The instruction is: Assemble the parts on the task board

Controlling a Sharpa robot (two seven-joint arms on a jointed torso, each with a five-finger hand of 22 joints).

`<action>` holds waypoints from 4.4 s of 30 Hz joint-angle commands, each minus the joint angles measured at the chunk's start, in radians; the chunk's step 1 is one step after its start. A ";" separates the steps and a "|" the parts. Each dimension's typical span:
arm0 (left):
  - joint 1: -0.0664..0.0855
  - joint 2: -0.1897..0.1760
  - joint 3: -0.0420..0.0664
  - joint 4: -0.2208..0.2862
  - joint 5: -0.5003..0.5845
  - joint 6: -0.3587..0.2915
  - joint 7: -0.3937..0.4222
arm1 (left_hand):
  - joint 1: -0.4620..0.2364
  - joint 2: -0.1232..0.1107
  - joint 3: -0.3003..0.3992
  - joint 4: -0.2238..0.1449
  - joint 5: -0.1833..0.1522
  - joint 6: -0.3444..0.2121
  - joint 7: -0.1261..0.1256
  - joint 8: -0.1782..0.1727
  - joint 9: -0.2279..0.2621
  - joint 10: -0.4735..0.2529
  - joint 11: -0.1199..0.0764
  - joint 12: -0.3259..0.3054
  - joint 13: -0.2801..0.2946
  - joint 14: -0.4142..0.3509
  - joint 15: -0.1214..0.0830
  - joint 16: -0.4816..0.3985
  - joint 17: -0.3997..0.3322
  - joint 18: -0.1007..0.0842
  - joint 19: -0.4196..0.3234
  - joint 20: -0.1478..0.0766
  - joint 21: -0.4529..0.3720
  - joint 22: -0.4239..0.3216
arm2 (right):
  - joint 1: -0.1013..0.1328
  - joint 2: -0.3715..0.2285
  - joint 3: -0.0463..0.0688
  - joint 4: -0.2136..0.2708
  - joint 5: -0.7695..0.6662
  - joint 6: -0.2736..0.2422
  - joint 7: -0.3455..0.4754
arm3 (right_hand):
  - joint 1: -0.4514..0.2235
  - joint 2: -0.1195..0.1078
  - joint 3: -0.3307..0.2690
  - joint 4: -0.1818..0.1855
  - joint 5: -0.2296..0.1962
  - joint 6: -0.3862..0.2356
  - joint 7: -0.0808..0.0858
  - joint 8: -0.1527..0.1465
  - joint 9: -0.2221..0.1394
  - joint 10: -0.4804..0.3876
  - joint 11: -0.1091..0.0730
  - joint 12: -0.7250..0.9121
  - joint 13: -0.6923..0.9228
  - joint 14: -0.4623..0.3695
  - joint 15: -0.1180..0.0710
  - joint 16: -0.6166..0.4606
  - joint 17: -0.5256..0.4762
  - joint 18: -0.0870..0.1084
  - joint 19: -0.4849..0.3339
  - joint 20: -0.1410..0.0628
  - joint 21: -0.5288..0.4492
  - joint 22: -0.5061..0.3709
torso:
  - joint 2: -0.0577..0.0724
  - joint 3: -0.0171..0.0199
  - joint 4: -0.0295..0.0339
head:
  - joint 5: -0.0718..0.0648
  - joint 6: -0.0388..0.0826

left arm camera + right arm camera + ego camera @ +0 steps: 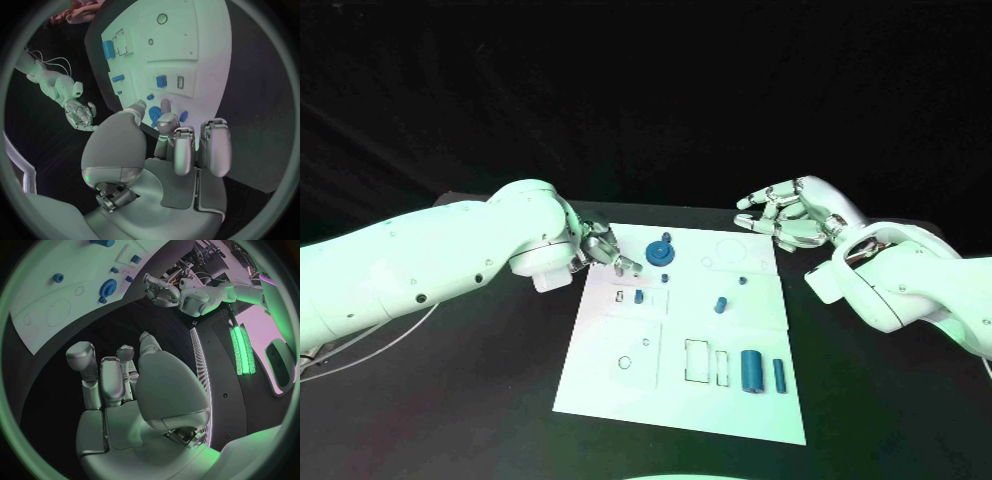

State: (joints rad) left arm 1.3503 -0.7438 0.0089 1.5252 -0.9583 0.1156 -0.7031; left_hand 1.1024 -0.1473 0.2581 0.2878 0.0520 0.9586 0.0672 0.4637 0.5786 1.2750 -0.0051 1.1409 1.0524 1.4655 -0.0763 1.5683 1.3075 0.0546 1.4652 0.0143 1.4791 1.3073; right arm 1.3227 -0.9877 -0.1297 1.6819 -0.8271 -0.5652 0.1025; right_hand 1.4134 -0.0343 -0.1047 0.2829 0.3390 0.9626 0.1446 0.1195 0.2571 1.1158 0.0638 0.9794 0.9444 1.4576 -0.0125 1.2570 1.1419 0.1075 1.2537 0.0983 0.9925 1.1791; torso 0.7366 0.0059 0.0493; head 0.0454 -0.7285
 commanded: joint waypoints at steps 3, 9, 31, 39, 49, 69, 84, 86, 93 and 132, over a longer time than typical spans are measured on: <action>0.030 0.000 0.003 -0.043 -0.035 0.023 -0.036 | 0.007 0.006 -0.014 0.000 -0.003 -0.010 0.002 -0.009 -0.006 -0.010 0.001 -0.009 -0.007 0.105 0.010 0.002 0.263 -0.015 0.027 0.010 -0.004 0.085 | -0.001 0.002 0.000 -0.004 0.000 0.012 0.008 | -0.003 0.003 -0.006 0.002 0.004 -0.006 0.000 0.004 0.002 -0.006 -0.002 -0.001 -0.001 -0.004 0.001 -0.004 -0.001 0.019 -0.003 -0.001 -0.004 -0.001 | 0.001 0.0003 0.0009 | 0.007 0.010; 0.040 0.026 0.002 -0.100 -0.122 0.012 -0.034 | 0.001 -0.003 -0.082 0.003 -0.004 -0.008 0.007 -0.024 -0.018 -0.018 0.006 -0.018 -0.019 0.105 0.015 0.002 0.263 -0.013 0.024 0.016 -0.008 0.079 | -0.001 0.003 0.000 -0.005 -0.001 0.011 0.008 | -0.004 0.003 -0.007 0.003 0.004 -0.006 0.000 0.004 0.002 -0.006 -0.002 0.000 -0.001 -0.004 0.001 -0.004 -0.001 0.019 -0.003 -0.001 -0.004 -0.001 | 0.003 -0.0008 0.0019 | 0.009 0.018; 0.010 0.148 -0.032 -0.288 -0.107 0.050 -0.026 | 0.035 0.022 -0.131 0.001 -0.003 -0.002 0.008 -0.038 -0.034 -0.019 0.008 -0.016 -0.021 0.105 0.016 0.002 0.263 -0.014 0.025 0.018 -0.008 0.082 | -0.003 0.008 -0.001 -0.004 -0.004 0.012 0.011 | -0.004 0.004 -0.007 0.003 0.004 -0.006 0.000 0.005 0.002 -0.006 -0.002 0.000 -0.001 -0.004 0.001 -0.004 0.000 0.019 -0.002 -0.001 -0.004 -0.001 | 0.007 -0.0018 -0.0006 | 0.014 0.010; -0.007 0.175 -0.033 -0.326 -0.103 0.071 -0.022 | 0.042 0.027 -0.133 0.001 -0.003 -0.001 0.009 -0.039 -0.035 -0.018 0.008 -0.014 -0.019 0.105 0.017 0.002 0.263 -0.014 0.025 0.019 -0.007 0.084 | -0.003 0.009 -0.001 -0.002 -0.004 0.011 0.013 | -0.003 0.005 -0.007 0.001 0.005 -0.006 0.000 0.005 0.002 -0.007 -0.002 -0.001 -0.003 -0.004 0.001 -0.005 -0.001 0.019 -0.003 -0.001 -0.007 -0.002 | 0.005 -0.0011 -0.0010 | 0.016 0.008; -0.012 0.185 -0.033 -0.331 -0.076 0.075 -0.018 | 0.054 0.039 -0.136 0.001 -0.003 0.004 0.008 -0.040 -0.038 -0.019 0.008 -0.014 -0.020 0.105 0.017 0.002 0.263 -0.014 0.025 0.019 -0.007 0.084 | -0.003 0.010 -0.001 0.000 -0.005 0.010 0.013 | -0.003 0.005 -0.007 0.001 0.005 -0.006 0.000 0.005 0.002 -0.007 -0.002 -0.001 -0.003 -0.004 0.001 -0.005 -0.001 0.019 -0.003 -0.001 -0.007 -0.002 | 0.005 -0.0013 -0.0007 | 0.016 0.005; -0.013 0.182 -0.032 -0.329 -0.045 0.071 -0.021 | 0.110 0.090 -0.124 -0.009 -0.003 0.020 0.004 -0.039 -0.042 -0.012 0.003 -0.005 -0.013 0.105 0.013 0.002 0.263 -0.015 0.028 0.017 -0.004 0.089 | -0.003 0.010 -0.001 0.000 -0.005 0.010 0.011 | -0.003 0.005 -0.007 0.001 0.005 -0.006 0.000 0.005 0.002 -0.007 -0.002 -0.001 -0.003 -0.004 0.001 -0.005 -0.001 0.019 -0.003 -0.001 -0.007 -0.002 | 0.005 -0.0015 0.0001 | 0.013 0.003; -0.012 0.164 -0.032 -0.302 -0.030 0.018 -0.007 | 0.093 0.072 -0.147 0.002 -0.004 0.025 0.004 -0.039 -0.045 -0.008 0.004 -0.001 -0.011 0.105 0.013 0.002 0.263 -0.015 0.028 0.016 -0.004 0.090 | -0.003 0.012 -0.001 -0.003 -0.006 0.013 0.010 | -0.001 0.007 -0.007 0.000 0.007 -0.007 0.000 0.005 0.002 -0.006 -0.003 0.001 -0.001 -0.003 0.001 -0.005 0.001 0.019 -0.001 -0.001 -0.006 -0.002 | 0.004 -0.0010 -0.0010 | 0.012 0.009; -0.012 0.156 -0.031 -0.294 -0.032 0.003 -0.002 | 0.089 0.068 -0.152 0.003 -0.004 0.026 0.004 -0.039 -0.045 -0.008 0.004 -0.001 -0.012 0.105 0.013 0.002 0.263 -0.015 0.027 0.016 -0.005 0.088 | -0.003 0.012 -0.001 -0.004 -0.006 0.013 0.009 | -0.001 0.007 -0.006 0.000 0.007 -0.007 0.000 0.005 0.002 -0.005 -0.003 0.002 -0.001 -0.003 0.001 -0.005 0.001 0.019 -0.001 -0.001 -0.006 -0.001 | 0.003 -0.0011 -0.0005 | 0.011 0.010; -0.012 0.110 -0.030 -0.242 -0.043 -0.074 0.036 | 0.075 0.049 -0.183 0.002 -0.004 0.018 0.005 -0.042 -0.047 -0.023 0.005 -0.017 -0.033 0.105 0.014 0.002 0.263 -0.011 0.019 0.016 -0.014 0.072 | -0.003 0.012 -0.001 -0.005 -0.012 0.015 0.007 | -0.001 0.007 -0.006 0.000 0.007 -0.007 0.000 0.005 0.002 -0.005 -0.003 0.002 -0.001 -0.003 0.001 -0.005 0.001 0.019 -0.001 -0.001 -0.006 -0.001 | 0.004 -0.0011 0.0022 | 0.007 0.018; -0.084 0.004 -0.067 -0.084 -0.504 -0.355 0.423 | 0.420 0.016 -0.273 -0.043 -0.003 -0.080 0.060 -0.130 -0.193 -0.355 0.068 -0.477 -0.518 -0.182 0.075 -0.502 -0.226 0.109 -0.310 0.077 -0.540 -0.585 | -0.003 0.005 -0.002 -0.001 -0.026 0.017 0.002 | 0.005 0.009 -0.005 -0.003 0.008 -0.006 0.000 0.006 0.002 -0.005 -0.003 0.003 -0.001 -0.002 0.000 -0.005 0.002 0.018 0.002 -0.001 -0.005 0.000 | 0.006 -0.0013 -0.0006 | 0.006 0.035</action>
State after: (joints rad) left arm 1.2670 -0.7437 -0.0582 1.4420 -1.4082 -0.2314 -0.2895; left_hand 1.5129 -0.1290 -0.0093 0.2464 0.0520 0.8721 0.1265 0.3398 0.3862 0.9213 0.0593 0.6680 0.5357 1.2765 -0.0017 1.0638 1.0806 0.1559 1.1502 0.0912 0.9358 0.7210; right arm 1.3199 -0.9825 -0.1313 1.6792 -0.8404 -0.5614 0.1029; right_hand 1.4135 -0.0344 -0.1075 0.2857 0.3428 0.9626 0.1446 0.1195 0.2585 1.1158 0.0637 0.9794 0.9427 1.4577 -0.0125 1.2571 1.1429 0.1074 1.2537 0.0983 0.9926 1.1776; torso 0.7425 0.0046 0.0489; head 0.0519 -0.6946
